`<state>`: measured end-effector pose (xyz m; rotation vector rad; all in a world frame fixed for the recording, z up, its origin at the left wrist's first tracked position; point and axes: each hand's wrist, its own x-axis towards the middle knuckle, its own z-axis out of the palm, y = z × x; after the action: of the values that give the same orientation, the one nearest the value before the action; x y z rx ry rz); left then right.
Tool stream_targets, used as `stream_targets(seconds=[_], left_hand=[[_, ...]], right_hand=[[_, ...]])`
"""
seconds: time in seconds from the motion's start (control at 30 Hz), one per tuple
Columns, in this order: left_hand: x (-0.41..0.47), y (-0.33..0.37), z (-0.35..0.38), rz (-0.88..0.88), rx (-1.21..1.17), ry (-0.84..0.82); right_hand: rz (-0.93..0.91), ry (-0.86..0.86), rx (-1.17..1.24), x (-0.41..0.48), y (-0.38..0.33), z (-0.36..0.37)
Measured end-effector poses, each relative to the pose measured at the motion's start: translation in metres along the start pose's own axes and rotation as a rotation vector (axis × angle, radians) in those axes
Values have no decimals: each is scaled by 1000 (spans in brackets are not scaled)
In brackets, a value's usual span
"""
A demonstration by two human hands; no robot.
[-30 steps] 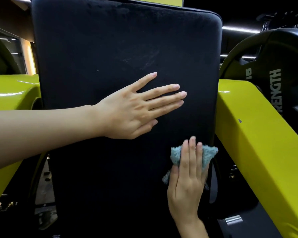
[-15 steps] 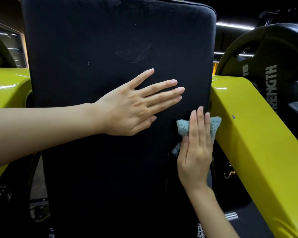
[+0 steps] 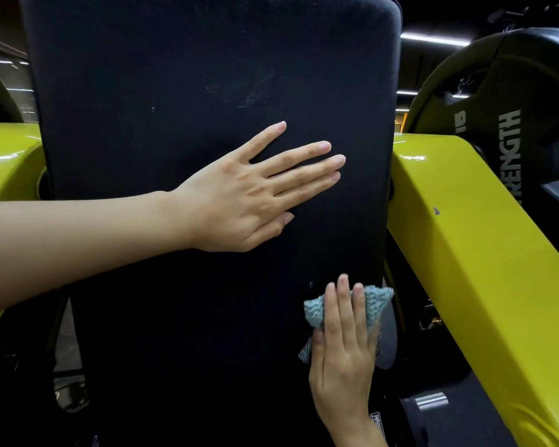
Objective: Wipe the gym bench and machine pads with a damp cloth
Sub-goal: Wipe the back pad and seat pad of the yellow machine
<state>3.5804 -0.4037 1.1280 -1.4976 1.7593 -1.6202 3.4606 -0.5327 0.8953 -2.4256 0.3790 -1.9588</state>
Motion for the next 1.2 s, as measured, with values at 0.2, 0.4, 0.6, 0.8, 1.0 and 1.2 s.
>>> stream_targets(seconds=[0.2, 0.4, 0.6, 0.8, 1.0, 1.2], left_hand=[[1, 2, 0, 0, 6, -3], [2, 3, 0, -3, 5, -6], [3, 4, 1, -5, 12, -4], [3, 4, 1, -6, 4, 1], [3, 4, 1, -2, 12, -2], [3, 3, 2, 7, -10, -7]], right_hand=[[-27, 15, 3, 17, -1, 1], [47, 76, 30, 76, -14, -4], [79, 34, 6, 49, -29, 1], [-24, -56, -19, -3, -33, 9], [-30, -16, 24, 23, -30, 7], [89, 83, 15, 79, -31, 2]])
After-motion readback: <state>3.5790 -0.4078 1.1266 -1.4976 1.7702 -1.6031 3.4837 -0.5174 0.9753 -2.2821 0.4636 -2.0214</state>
